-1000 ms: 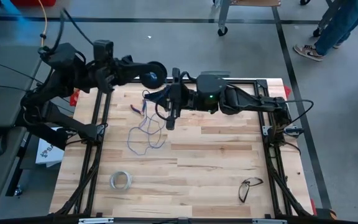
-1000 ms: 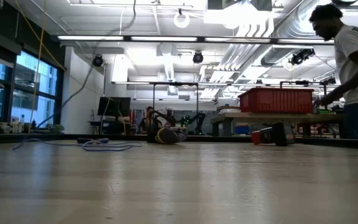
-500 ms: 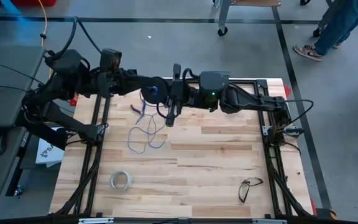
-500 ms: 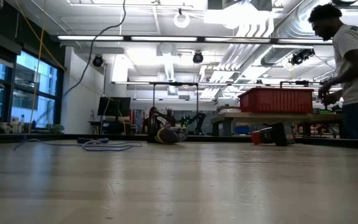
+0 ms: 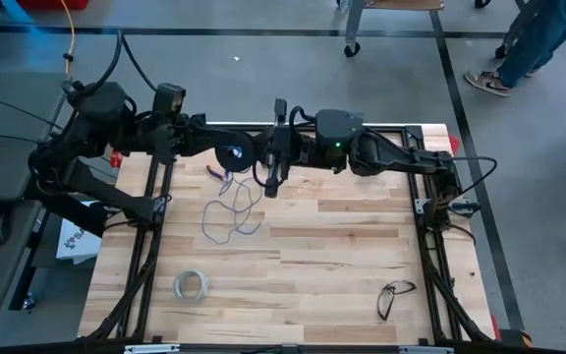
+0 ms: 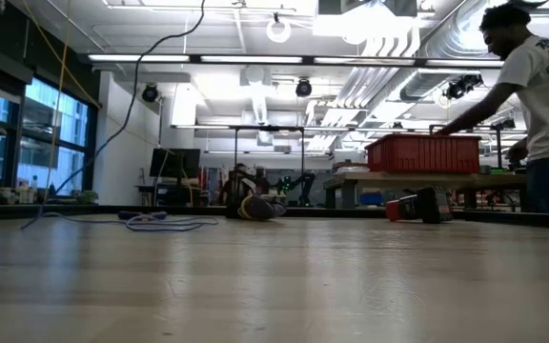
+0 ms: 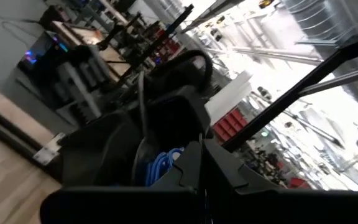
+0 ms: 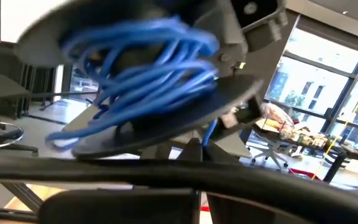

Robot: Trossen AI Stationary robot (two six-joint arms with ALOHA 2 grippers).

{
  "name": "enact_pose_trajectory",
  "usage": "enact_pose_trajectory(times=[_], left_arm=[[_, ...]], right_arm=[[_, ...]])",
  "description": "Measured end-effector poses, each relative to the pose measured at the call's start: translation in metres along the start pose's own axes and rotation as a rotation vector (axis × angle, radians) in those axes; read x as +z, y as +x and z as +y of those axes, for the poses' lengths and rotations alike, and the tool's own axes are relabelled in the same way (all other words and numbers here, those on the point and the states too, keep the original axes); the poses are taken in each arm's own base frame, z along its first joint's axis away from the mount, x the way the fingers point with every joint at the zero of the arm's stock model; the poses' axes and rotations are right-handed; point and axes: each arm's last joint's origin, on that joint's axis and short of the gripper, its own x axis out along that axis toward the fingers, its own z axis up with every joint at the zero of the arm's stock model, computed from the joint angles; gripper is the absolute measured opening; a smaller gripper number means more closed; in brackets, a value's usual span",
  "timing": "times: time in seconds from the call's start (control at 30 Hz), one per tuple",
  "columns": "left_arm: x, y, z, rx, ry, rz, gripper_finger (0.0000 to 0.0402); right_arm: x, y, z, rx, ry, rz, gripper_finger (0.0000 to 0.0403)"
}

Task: Coil cords
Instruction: Coil the blue wire onto the black spool

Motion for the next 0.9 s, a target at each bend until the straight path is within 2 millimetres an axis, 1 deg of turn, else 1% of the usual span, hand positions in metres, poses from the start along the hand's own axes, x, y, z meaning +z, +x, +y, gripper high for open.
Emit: enact_pose_trajectory(times=[0.13,0.33,0.57,0.7,0.9], left_arm=[[0.000,-0.006,0.002,0.045,0.044,-0.008,0.0001],[0.001,-0.009,0.003,0.075,0.091,-0.020,0.0001],[-0.006,-0.006,0.008,0.111,0.128,0.058,0.0001],[-0.013,-0.005,0.015,0.173,0.140,0.133,0.0000],[-0.017,0.003,0.019,0.188,0.218,0.162,0.0000]], right_arm=[[0.002,-0.004,-0.005,0.007,-0.020,0.003,0.0000],[0.004,-0.008,-0.013,0.030,-0.021,-0.002,0.0000],[0.004,-0.015,-0.025,0.020,-0.025,0.030,0.0000],[0.004,-0.019,-0.033,0.064,-0.033,0.028,0.0000],[0.001,-0.021,-0.043,0.106,-0.024,0.041,0.0000]])
